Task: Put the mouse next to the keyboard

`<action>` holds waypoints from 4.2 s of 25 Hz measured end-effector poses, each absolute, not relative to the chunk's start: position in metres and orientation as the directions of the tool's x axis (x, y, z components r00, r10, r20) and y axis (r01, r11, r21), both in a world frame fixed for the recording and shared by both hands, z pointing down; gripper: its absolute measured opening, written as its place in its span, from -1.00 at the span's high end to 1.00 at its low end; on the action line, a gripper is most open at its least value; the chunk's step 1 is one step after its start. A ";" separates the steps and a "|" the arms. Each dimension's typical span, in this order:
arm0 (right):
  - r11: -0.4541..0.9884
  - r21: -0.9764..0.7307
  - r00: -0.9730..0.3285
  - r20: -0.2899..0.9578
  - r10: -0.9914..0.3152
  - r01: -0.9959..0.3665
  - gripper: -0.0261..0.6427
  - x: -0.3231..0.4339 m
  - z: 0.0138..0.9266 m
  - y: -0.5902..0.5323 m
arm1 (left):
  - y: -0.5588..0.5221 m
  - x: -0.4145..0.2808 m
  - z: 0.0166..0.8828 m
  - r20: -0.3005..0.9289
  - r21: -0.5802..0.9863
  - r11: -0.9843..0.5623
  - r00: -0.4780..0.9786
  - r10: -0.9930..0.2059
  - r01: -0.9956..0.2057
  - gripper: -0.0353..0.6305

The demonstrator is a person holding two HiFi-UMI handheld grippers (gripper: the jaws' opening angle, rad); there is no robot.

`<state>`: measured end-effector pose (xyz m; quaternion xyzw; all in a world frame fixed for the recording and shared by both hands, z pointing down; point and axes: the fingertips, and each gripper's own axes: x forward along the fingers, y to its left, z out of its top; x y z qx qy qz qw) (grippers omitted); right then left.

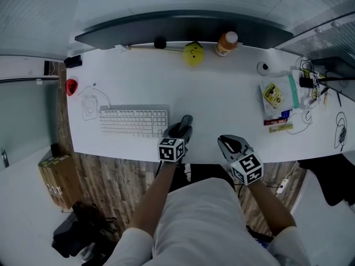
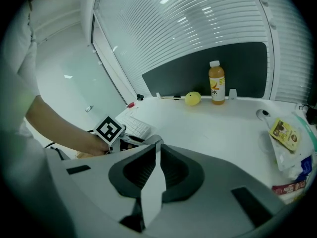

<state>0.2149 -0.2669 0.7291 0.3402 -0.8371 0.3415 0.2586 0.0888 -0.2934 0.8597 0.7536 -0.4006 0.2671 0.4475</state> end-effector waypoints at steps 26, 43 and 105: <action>0.603 -0.315 -0.638 0.624 -0.451 -0.733 0.79 0.175 0.689 -0.252 | -0.272 0.037 0.769 0.660 0.396 -0.319 0.508 -0.553 -0.861 0.47; 0.567 -0.198 -0.557 0.598 -0.577 -0.800 0.79 0.124 0.640 -0.169 | -0.184 -0.041 0.696 0.562 0.378 -0.409 0.558 -0.611 -0.830 0.82; 0.546 -0.125 -0.544 0.410 -0.732 -0.828 0.81 0.198 0.547 -0.086 | -0.069 -0.051 0.562 0.395 0.324 -0.457 0.557 -0.730 -0.828 0.84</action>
